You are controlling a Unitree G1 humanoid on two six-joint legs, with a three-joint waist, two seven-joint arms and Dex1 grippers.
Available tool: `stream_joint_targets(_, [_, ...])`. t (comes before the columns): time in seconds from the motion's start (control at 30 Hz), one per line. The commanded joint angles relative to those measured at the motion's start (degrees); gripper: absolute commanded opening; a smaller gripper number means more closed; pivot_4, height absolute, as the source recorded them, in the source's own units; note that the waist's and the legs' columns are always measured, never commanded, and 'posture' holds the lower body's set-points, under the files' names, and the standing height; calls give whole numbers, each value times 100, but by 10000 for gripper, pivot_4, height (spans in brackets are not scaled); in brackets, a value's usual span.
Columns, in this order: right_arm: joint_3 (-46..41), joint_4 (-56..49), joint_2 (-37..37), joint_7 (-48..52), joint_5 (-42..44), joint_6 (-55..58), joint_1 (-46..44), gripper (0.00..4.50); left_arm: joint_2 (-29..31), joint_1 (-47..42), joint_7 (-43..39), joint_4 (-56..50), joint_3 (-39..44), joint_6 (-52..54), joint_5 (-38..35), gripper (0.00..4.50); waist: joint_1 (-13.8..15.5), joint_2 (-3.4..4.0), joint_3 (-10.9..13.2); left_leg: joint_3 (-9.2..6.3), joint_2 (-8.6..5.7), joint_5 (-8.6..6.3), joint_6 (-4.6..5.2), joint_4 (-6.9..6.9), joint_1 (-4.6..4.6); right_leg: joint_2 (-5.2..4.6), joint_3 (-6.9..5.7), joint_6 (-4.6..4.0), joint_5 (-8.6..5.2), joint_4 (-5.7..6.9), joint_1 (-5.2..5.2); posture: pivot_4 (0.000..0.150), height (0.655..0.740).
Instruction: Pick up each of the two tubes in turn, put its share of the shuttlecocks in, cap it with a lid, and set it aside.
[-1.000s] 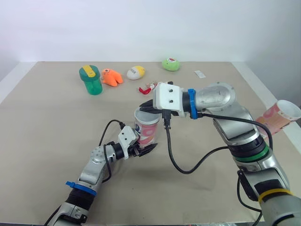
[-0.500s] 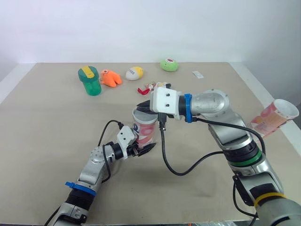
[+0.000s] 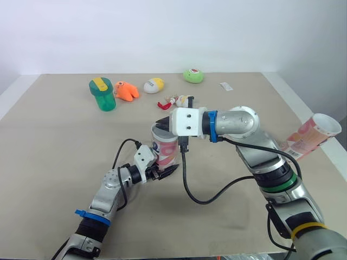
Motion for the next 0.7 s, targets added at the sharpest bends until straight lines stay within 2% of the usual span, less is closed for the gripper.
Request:
stream_joint_targets(0.03, [402,178,10,147,-150,34,172,1635,-10,117,-78,183,-283,181,163,34736,0,0,-1,0,0,0,0,0,0,0,0,0,0,0,0,1500,7400])
stream_joint_targets(0.23, [144,91,105,306,259,365,70,1635,-13,91,-91,208,-283,179,163,34736,0,0,-1,1,0,0,-1,0,0,-2,1,-1,-1,-1,-1,1500,7400])
stream_joint_targets(0.37, [-121,177,172,406,577,619,-230,13926,-22,82,-102,243,-277,165,163,34736,-1,-1,0,2,0,-1,-1,-3,-2,-5,1,-1,-1,-2,-2,1500,7400])
stream_joint_targets(0.4, [-144,210,170,408,600,632,-282,19150,-25,82,-104,243,-275,166,163,34736,4,-1,1,3,-1,-1,-1,-5,-3,-6,1,-1,-1,-2,-2,1500,7400])
stream_joint_targets(0.47, [-189,288,152,426,626,617,-392,25582,-30,84,-105,236,-274,174,165,34736,9,-2,2,2,-2,-1,-1,-9,-7,-8,0,-2,-4,-4,-4,1500,7400])
stream_joint_targets(0.57, [-244,398,128,448,663,581,-529,40060,-36,91,-107,231,-272,180,169,34736,16,-2,2,6,-6,-1,-1,-19,-13,-14,0,0,-7,-6,-1,1500,7400])
stream_joint_targets(0.6, [-276,436,130,445,688,585,-579,43496,-38,93,-108,230,-270,181,171,34736,17,-2,2,6,-8,-1,-1,-24,-15,-15,0,0,-10,-8,0,1500,7400])
stream_joint_targets(0.7, [-445,582,150,432,823,653,-777,44367,-45,103,-109,226,-267,182,173,34736,20,-3,3,6,-10,-1,-1,-36,-15,-17,1,0,-14,-13,0,1500,7400])
